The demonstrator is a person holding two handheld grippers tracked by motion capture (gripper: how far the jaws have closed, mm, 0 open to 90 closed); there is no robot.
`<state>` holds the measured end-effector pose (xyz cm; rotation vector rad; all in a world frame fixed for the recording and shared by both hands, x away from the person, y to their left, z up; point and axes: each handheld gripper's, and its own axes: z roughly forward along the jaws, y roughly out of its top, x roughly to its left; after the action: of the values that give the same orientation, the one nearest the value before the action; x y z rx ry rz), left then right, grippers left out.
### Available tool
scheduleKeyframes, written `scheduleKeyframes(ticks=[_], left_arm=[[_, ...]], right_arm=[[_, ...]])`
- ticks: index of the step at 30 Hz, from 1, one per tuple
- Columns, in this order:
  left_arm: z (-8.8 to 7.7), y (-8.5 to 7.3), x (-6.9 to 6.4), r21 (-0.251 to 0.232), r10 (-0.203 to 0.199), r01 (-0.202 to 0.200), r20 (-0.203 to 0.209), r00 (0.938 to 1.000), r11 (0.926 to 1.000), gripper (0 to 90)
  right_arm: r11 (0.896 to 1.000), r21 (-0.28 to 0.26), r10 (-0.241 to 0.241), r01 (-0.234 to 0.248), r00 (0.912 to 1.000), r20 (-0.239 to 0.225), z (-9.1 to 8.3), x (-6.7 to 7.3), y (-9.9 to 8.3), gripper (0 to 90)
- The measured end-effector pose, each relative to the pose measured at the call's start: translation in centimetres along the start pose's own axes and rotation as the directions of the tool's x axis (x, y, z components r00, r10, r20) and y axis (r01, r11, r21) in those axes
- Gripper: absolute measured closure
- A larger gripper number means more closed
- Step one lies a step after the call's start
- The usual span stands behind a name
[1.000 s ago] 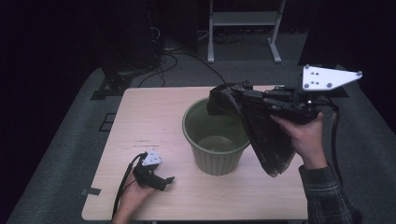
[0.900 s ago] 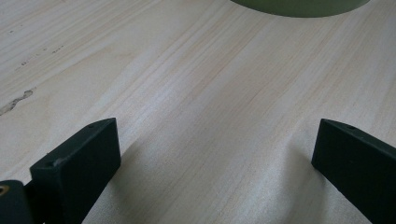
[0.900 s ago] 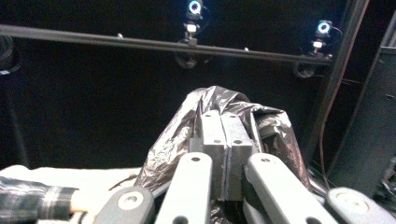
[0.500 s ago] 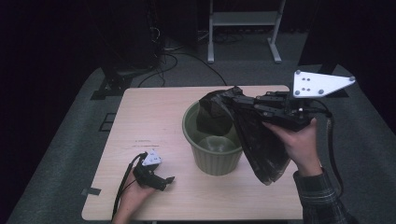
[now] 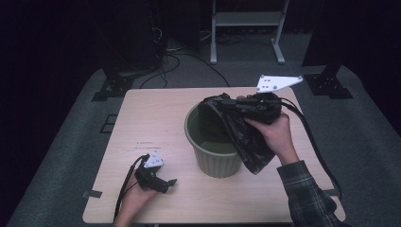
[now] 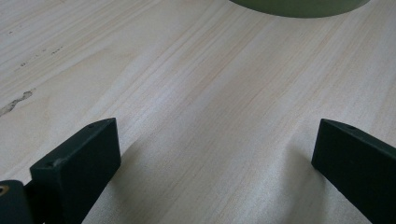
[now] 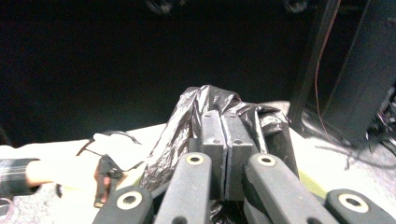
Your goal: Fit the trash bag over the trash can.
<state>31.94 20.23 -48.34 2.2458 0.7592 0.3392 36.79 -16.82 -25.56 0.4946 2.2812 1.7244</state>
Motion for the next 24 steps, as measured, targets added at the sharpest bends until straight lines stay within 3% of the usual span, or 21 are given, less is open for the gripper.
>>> scheduleKeyframes(ticks=[2, 7, 9, 11, 14, 24], left_arm=[[0.0, 0.0, 0.0, 0.0, 0.001, -0.001, 0.001, 1.0, 1.0, 0.0], [0.0, 0.0, 0.0, 0.0, 0.002, -0.002, 0.002, 1.0, 1.0, 0.0], [0.0, 0.0, 0.0, 0.0, 0.002, -0.002, 0.002, 1.0, 1.0, 0.0], [0.0, 0.0, 0.0, 0.0, 0.002, -0.002, 0.002, 1.0, 1.0, 0.0], [0.0, 0.0, 0.0, 0.0, 0.002, -0.002, 0.002, 1.0, 1.0, 0.0], [0.0, 0.0, 0.0, -0.002, 0.0, 0.0, 0.001, 1.0, 1.0, 0.0]], right_arm=[[1.0, 0.016, 0.009, -0.01, 0.9998, 0.016, 0.6, -0.4, -0.2, 87.7], [0.997, 0.069, 0.021, -0.028, 0.9955, 0.093, 1.8, -1.2, -0.9, 64.0], [0.996, 0.082, 0.007, -0.017, 0.993, 0.118, 1.5, -1.1, -0.8, 60.1], [0.996, 0.09, -0.018, 0.004, 0.989, 0.147, 0.4, -0.6, -0.5, 55.7], [0.996, 0.084, -0.021, 0.009, 0.988, 0.153, -0.5, -0.3, -0.4, 53.9], [0.997, 0.058, 0.033, -0.041, 0.9909, 0.13, -6.1, 1.5, -2.3, 54.3]])
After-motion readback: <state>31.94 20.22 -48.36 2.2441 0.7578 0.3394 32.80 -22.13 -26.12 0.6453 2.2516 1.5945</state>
